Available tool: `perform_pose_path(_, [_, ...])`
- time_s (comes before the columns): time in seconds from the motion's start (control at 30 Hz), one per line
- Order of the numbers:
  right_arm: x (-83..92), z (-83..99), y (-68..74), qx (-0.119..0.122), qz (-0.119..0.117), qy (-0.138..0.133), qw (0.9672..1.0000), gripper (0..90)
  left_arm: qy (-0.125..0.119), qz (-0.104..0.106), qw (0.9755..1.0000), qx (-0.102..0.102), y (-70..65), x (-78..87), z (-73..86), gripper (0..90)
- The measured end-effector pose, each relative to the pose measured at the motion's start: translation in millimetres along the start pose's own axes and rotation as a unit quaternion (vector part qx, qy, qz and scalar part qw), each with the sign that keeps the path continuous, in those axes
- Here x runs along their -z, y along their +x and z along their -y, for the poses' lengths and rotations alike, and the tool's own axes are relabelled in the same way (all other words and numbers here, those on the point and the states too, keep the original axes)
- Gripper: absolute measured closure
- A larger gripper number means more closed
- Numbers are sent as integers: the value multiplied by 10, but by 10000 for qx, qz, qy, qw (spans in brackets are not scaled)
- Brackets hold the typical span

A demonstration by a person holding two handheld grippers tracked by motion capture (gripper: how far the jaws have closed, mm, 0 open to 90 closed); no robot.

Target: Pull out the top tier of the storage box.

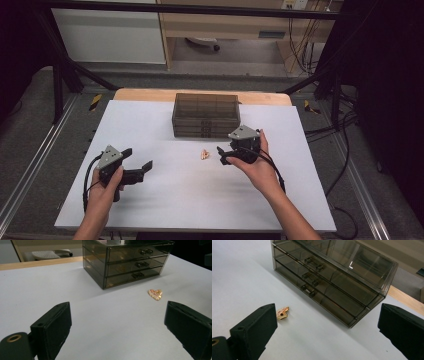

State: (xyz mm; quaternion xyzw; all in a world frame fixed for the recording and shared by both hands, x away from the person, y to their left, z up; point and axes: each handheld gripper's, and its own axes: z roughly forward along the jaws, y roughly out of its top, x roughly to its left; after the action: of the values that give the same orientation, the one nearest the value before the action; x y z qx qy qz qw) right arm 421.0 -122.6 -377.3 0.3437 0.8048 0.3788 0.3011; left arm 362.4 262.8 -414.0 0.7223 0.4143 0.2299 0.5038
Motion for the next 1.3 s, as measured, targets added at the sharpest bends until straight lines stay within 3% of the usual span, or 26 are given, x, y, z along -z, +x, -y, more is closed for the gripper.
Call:
perform_pose_path(0.47, [-222, -132, 176, 446, 92, 78, 9989, 63, 55, -49, 9999, -80, -11, -12, 1, 77])
perform_pose_path(0.83, [-322, -164, 255, 942, 343, 155, 9948, 259, 87, -45, 9999, -137, -22, -19, 1, 78])
perform_pose_path(0.97, [-356, -148, 292, 1260, 477, 213, 9907, 351, 109, -22, 9998, -136, -28, -29, 4, 78])
perform_pose_path(1.17, [-411, -127, 351, 1842, 615, 227, 9807, 470, 131, -19, 9998, -156, -34, -34, 6, 79])
perform_pose_path(1.3, [-473, -104, 378, 2269, 816, 245, 9702, 504, 166, -19, 9997, -179, -41, -42, 9, 80])
